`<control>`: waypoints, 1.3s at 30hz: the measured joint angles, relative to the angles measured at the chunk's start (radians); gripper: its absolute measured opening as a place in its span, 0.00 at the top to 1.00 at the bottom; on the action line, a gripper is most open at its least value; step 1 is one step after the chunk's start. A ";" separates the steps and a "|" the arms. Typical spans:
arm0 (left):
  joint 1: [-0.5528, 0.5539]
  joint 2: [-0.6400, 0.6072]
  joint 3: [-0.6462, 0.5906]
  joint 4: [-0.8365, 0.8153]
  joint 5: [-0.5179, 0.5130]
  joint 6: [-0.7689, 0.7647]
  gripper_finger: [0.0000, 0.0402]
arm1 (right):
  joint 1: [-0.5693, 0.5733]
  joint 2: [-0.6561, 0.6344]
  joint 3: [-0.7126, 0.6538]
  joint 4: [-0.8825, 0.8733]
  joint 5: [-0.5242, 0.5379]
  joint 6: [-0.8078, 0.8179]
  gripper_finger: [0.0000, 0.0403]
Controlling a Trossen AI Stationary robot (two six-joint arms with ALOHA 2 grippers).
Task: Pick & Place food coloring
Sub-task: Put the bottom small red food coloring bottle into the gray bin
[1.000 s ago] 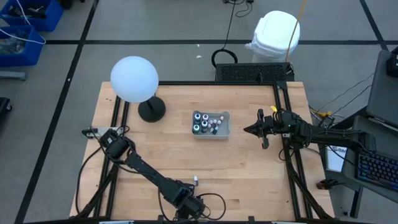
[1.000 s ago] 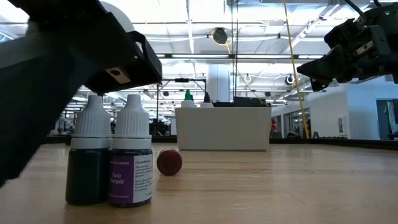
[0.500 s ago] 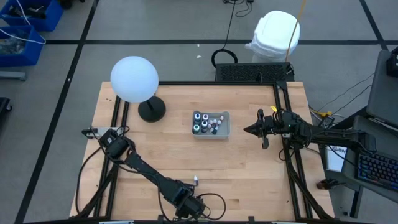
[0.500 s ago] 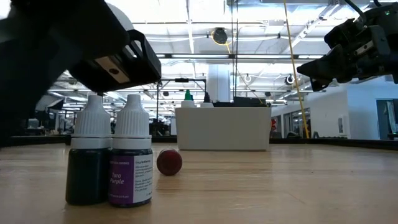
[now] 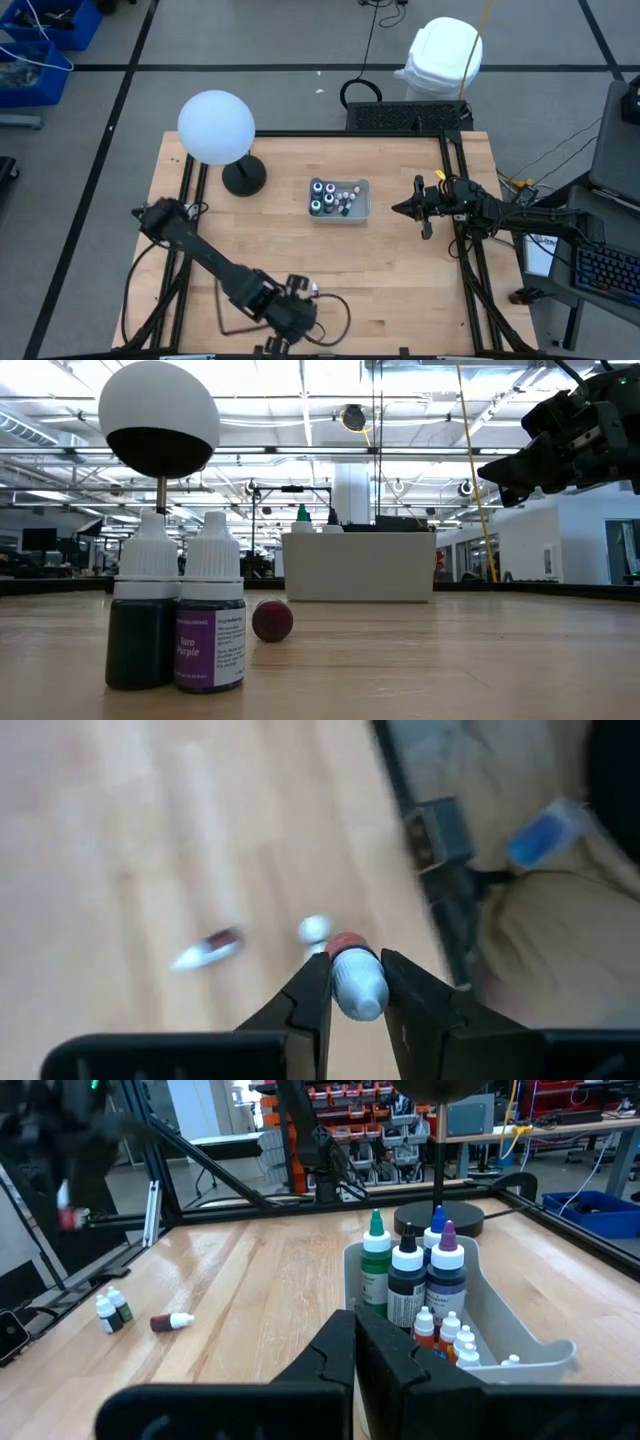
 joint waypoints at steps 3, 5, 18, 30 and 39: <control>0.000 -0.042 0.000 -0.083 -0.060 -0.031 0.81 | 0.000 0.000 0.000 -0.001 0.000 -0.004 1.00; 0.001 -0.056 0.000 -0.134 -0.074 -0.053 0.81 | 0.000 0.000 0.000 -0.002 0.000 -0.004 1.00; 0.008 -0.067 -0.001 -0.312 -0.055 -0.131 0.80 | 0.000 0.000 0.000 -0.002 0.000 -0.004 1.00; 0.037 -0.067 -0.001 -0.350 -0.054 -0.160 0.80 | 0.000 0.000 0.000 -0.002 0.000 -0.004 1.00; 0.154 -0.067 -0.001 -0.364 -0.004 -0.122 0.80 | 0.000 0.000 0.000 -0.002 0.000 -0.004 1.00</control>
